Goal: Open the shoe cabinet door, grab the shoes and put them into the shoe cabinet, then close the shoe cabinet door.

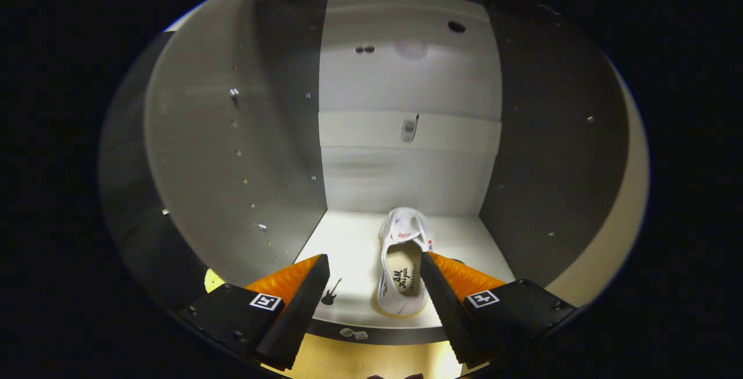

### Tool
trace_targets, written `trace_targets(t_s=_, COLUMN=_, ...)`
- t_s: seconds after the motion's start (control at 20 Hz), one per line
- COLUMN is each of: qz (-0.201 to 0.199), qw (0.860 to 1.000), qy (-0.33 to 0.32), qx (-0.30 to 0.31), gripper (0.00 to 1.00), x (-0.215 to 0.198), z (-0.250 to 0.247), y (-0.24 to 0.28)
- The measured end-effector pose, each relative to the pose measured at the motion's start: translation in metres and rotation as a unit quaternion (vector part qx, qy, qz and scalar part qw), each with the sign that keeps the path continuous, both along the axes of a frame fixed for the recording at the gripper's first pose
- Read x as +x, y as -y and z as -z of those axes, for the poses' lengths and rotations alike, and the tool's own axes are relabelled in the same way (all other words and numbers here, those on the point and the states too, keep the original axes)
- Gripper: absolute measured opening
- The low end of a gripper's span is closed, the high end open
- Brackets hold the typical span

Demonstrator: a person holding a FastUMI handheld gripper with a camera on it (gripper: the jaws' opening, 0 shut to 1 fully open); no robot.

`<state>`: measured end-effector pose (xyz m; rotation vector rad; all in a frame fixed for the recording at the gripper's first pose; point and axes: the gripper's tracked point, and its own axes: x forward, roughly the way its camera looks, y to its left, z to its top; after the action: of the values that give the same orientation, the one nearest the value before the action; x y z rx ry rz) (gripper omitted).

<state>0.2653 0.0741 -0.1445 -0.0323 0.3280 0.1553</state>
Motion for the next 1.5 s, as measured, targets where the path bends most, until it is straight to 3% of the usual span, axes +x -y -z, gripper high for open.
trace_targets(t_s=0.2, qz=0.022, qw=0.997, qy=0.077, qx=-0.011, gripper=0.99, x=-0.063, z=-0.054, y=0.015)
trace_targets(t_s=0.45, qz=0.03, qw=0.993, qy=0.109, qx=-0.017, gripper=0.98, x=-0.136, z=-0.082, y=0.032)
trace_targets(t_s=0.9, qz=0.055, qw=0.991, qy=0.119, qx=-0.008, gripper=0.98, x=-0.244, z=-0.101, y=0.087)
trace_targets(t_s=1.3, qz=0.048, qw=0.992, qy=0.118, qx=0.008, gripper=0.98, x=-0.327, z=-0.126, y=0.138)
trace_targets(t_s=1.5, qz=0.055, qw=0.992, qy=0.102, qx=0.049, gripper=0.98, x=-0.365, z=-0.129, y=0.171)
